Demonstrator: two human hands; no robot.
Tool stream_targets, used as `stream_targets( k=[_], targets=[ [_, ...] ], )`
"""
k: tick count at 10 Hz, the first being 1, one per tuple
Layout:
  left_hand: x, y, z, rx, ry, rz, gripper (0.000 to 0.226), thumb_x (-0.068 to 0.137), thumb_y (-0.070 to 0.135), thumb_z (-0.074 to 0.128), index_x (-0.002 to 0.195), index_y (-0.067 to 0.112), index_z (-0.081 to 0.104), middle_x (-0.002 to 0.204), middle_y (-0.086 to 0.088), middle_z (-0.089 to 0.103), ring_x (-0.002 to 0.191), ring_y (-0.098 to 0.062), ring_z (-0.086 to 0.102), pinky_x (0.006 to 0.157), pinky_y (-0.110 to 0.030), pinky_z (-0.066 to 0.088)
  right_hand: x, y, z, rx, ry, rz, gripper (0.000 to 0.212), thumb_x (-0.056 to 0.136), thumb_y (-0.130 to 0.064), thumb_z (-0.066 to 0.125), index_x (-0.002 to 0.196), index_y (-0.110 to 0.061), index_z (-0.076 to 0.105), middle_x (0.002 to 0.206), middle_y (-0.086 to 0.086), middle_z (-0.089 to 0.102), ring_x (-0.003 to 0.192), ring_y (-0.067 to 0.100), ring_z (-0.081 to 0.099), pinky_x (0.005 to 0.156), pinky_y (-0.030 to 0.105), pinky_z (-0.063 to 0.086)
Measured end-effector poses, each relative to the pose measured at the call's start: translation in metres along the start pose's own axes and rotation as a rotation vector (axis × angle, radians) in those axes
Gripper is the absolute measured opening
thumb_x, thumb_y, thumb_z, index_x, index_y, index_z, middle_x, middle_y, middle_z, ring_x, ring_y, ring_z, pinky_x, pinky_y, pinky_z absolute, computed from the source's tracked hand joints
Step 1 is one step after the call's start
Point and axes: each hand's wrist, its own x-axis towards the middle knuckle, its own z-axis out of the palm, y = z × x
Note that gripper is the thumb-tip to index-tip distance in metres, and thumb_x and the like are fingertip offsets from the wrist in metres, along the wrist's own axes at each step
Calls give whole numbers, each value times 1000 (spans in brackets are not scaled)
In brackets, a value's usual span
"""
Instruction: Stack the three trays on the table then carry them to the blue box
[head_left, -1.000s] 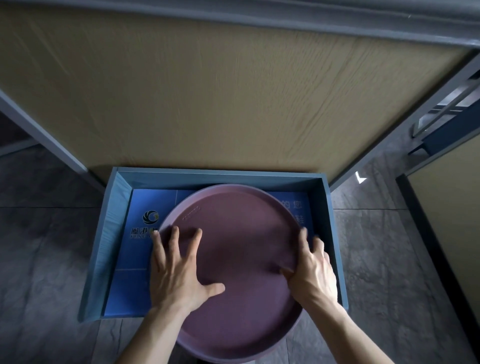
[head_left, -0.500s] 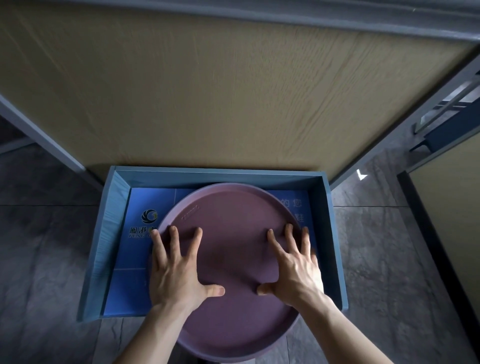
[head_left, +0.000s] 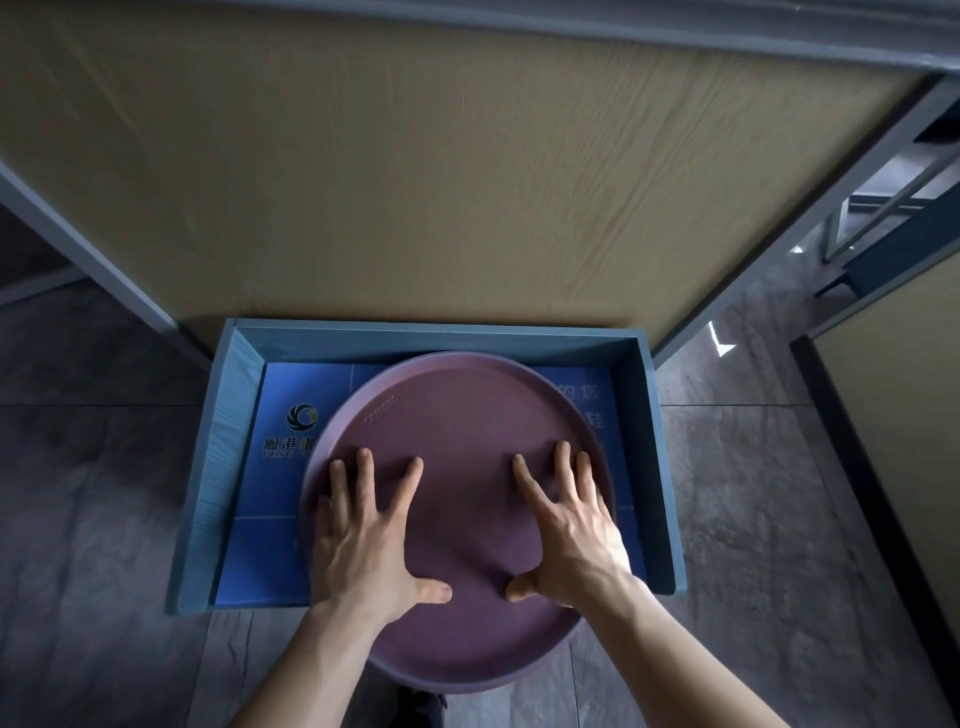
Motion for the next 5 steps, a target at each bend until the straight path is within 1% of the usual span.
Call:
stream_targets(
  k=[2,3,4,5],
  targets=[
    [2,1,2,1,-1,-11,145,42,81,74,151,47,-15,164,-14,-22,151,-41,-15,123,-53,7,1,1,0,0,23,1,147,46,-62,87,149,-48,-17,161,8,-29,150,33,-19,121,44,22],
    [1,2,-1,12,-19,-17,146,42,81,74,151,46,-16,164,-15,-23,151,-41,-16,123,-54,8,-1,0,-2,-29,33,14,147,45,-65,86,148,-49,-17,162,8,-27,151,32,-17,123,44,17],
    [0,4,-11,15,-61,-14,143,46,80,74,153,44,-13,165,-16,-20,152,-41,-12,123,-54,9,-3,-3,-9,-83,30,34,141,48,-70,80,150,-46,-13,164,11,-19,151,34,-15,123,50,0],
    [-5,5,-31,20,-62,7,135,50,83,68,155,42,-6,168,-11,-7,154,-34,-2,124,-51,6,-11,-4,-24,-75,36,60,128,54,-79,69,152,-44,-5,165,10,-9,151,34,-15,121,55,-4]
  ],
)
